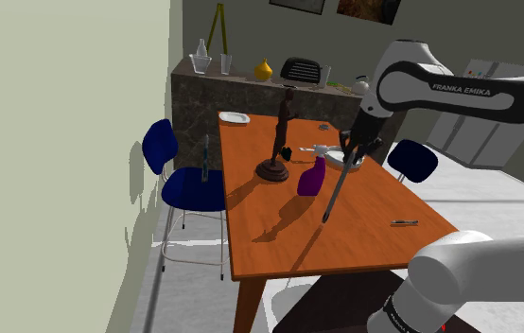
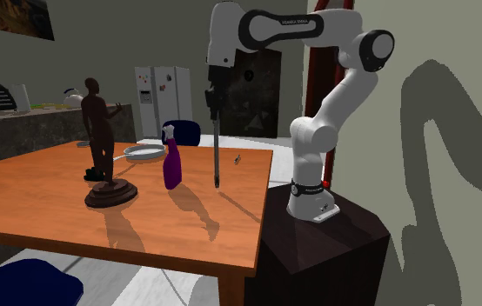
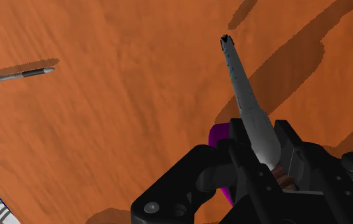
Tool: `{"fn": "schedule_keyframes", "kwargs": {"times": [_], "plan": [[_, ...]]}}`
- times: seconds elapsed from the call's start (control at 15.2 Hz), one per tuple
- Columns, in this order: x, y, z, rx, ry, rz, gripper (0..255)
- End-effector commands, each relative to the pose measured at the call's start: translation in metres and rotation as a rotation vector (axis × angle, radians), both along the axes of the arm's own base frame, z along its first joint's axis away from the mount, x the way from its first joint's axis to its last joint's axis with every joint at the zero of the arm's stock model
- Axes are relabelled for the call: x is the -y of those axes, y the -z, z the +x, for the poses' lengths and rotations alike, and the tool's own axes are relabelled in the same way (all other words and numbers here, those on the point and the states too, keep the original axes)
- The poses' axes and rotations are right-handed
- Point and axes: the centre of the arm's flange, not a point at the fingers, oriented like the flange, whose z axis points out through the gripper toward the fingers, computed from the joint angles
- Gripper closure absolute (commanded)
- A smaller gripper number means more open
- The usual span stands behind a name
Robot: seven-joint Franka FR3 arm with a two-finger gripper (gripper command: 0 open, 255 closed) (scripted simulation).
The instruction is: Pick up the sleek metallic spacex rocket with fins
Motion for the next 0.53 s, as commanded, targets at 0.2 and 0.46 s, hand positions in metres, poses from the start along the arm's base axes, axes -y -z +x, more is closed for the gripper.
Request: {"fn": "schedule_keyframes", "kwargs": {"times": [0.2, 0.46], "plan": [[-0.001, -0.026, -0.001, 0.000, 0.000, 0.000, 255], [-0.001, -0.047, -0.001, 0.000, 0.000, 0.000, 255]]}}
